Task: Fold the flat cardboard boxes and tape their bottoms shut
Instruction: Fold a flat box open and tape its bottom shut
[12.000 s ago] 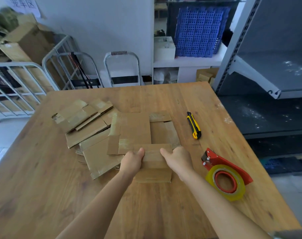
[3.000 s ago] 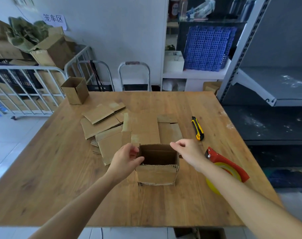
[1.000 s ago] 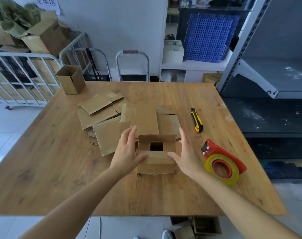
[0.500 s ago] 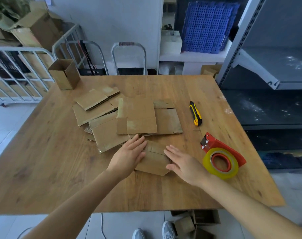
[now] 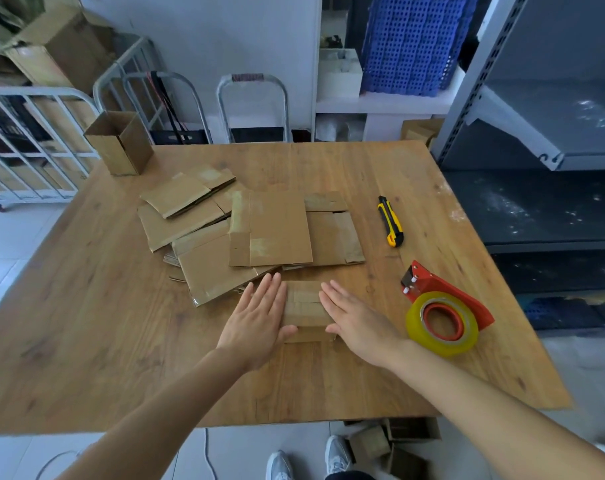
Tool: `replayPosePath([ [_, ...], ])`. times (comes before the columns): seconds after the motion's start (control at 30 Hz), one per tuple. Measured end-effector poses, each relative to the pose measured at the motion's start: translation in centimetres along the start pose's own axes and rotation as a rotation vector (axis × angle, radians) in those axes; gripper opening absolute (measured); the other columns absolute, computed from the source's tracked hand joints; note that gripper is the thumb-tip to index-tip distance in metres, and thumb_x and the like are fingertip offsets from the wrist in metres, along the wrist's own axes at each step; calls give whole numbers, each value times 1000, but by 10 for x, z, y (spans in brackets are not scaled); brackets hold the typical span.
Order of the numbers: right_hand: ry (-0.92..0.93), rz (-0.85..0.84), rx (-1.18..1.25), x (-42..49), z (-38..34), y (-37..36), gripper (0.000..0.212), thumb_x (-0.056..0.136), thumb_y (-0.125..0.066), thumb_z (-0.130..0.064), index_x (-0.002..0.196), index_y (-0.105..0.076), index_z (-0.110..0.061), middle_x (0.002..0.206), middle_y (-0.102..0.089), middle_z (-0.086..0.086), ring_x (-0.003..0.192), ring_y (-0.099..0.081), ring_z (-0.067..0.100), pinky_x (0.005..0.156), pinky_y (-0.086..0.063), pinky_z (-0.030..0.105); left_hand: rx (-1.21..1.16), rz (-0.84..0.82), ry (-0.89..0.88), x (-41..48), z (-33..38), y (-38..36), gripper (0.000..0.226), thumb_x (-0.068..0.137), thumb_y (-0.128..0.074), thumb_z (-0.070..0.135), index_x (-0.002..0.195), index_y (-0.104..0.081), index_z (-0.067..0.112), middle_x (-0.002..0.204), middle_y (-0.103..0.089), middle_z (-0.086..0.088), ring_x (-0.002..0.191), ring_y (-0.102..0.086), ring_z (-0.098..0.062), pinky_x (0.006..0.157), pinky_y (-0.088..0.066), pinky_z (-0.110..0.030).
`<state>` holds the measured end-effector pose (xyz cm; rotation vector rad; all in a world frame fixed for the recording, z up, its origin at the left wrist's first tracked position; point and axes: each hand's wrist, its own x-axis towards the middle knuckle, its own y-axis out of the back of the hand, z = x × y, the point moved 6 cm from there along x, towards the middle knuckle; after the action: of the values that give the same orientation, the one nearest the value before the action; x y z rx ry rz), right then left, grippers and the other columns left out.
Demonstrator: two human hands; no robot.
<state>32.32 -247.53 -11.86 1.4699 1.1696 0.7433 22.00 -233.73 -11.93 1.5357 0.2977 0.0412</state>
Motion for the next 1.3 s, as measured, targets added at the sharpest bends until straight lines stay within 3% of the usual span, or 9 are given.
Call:
replayPosePath([
  [0.07,-8,2,-9,0,-1,-2,65,103,-42,-29,153,-8,-5,163,-1,7,149,8,17,122,-8,35,30,1,-44,1,0,0,81,92,13,63,151,-7,10,159,-8,-9,146,2,-25,120,1,-43],
  [0.2,-55,-32,14,2,-2,3,64,104,-39,-32,154,-7,-8,163,3,2,150,7,14,121,-6,30,-30,-32,-100,4,-2,-1,92,76,30,69,150,12,19,156,18,1,142,22,-18,118,10,-38],
  [0.37,-120,-80,137,-2,9,26,66,102,-43,-40,155,-16,-12,163,-5,-4,149,1,9,121,-14,33,-24,-84,-71,6,-1,6,110,58,43,71,151,15,19,151,25,6,138,26,-11,114,17,-32],
  [0.53,-389,80,184,-34,80,50,56,100,-49,-26,151,-30,-13,159,-25,1,147,-22,16,118,-26,36,-7,-51,-64,10,9,15,120,52,51,61,153,7,14,155,17,3,142,19,-10,112,17,-29],
  [0.63,-565,120,151,-59,129,56,49,97,-53,-16,144,-42,-9,151,-40,6,137,-39,23,109,-36,35,-71,-31,-26,6,14,18,104,65,37,61,152,9,11,154,19,-1,138,23,-11,110,17,-26],
  [0.83,-812,-68,150,-90,182,44,56,91,-65,-18,142,-43,-9,136,-55,8,121,-55,26,91,-49,34,-58,-94,-22,1,14,10,95,68,32,72,143,26,14,151,31,-5,138,32,-20,114,17,-31],
  [0.97,-812,-112,197,-85,195,33,32,83,-73,-22,112,-59,-16,98,-64,1,87,-62,20,73,-54,32,-52,-116,-18,2,17,10,102,62,36,74,143,26,13,150,31,-5,139,31,-20,113,18,-30],
  [1.1,-785,-151,218,-78,201,36,24,80,-73,-19,83,-49,-18,85,-59,2,74,-58,16,57,-44,27,-42,-132,-19,2,17,11,105,60,37,76,143,27,13,151,32,-5,139,31,-21,113,18,-30],
  [1.3,-699,-230,191,-82,197,30,34,79,-75,-29,95,-46,-21,92,-58,-5,81,-59,12,67,-52,29,-47,-136,-28,3,15,9,108,61,35,78,145,24,11,151,31,-5,137,33,-20,112,20,-29],
])
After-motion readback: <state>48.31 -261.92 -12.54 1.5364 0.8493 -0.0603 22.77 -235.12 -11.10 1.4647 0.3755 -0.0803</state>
